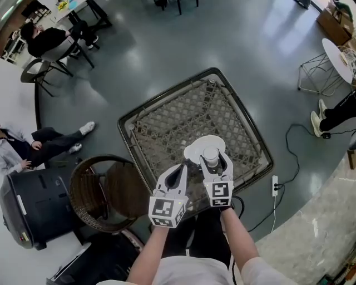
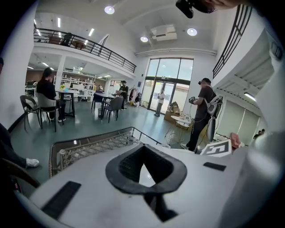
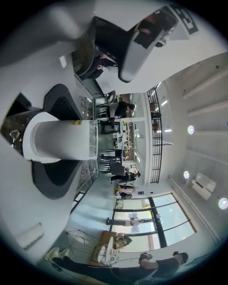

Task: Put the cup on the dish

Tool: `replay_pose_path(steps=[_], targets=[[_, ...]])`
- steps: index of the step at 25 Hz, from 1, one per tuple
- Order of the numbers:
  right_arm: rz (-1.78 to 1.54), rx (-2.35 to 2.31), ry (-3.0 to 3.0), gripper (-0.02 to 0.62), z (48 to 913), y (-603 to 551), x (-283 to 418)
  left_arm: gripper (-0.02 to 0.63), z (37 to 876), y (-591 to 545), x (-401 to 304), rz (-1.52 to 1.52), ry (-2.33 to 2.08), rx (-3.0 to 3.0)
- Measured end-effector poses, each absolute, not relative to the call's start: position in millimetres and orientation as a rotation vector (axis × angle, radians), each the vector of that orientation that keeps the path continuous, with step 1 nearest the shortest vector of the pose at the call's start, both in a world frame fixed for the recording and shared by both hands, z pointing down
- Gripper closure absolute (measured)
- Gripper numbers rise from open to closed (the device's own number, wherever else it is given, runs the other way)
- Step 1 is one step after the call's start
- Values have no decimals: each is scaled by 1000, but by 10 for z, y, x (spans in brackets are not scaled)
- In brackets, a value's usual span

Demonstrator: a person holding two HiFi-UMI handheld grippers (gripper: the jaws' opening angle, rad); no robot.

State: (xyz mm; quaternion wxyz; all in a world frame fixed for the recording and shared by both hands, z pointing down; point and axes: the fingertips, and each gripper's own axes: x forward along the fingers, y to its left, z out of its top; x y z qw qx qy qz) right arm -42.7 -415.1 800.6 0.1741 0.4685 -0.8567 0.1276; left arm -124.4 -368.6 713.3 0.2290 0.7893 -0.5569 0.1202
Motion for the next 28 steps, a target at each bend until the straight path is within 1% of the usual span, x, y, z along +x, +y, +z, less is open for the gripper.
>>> replay_pose_path(steps=[7,12,19,28], targets=[[409,1287,-2390,340,8556,-4314,-446,603,7389,-3601,-1270,307,-1523,2082],[404,1276,-2360,339,8776,-4403,-538,603,7574,-3501,-1299,333,-1512,2042],[343,1299,-2343,339,8809,-4499,-630,603,7690,-3366,-1380,344,-1518,2007],[299,1331,-2318,337,8813,-4436,-582,603,7703,-3327,-1373,343,-1508,2005]])
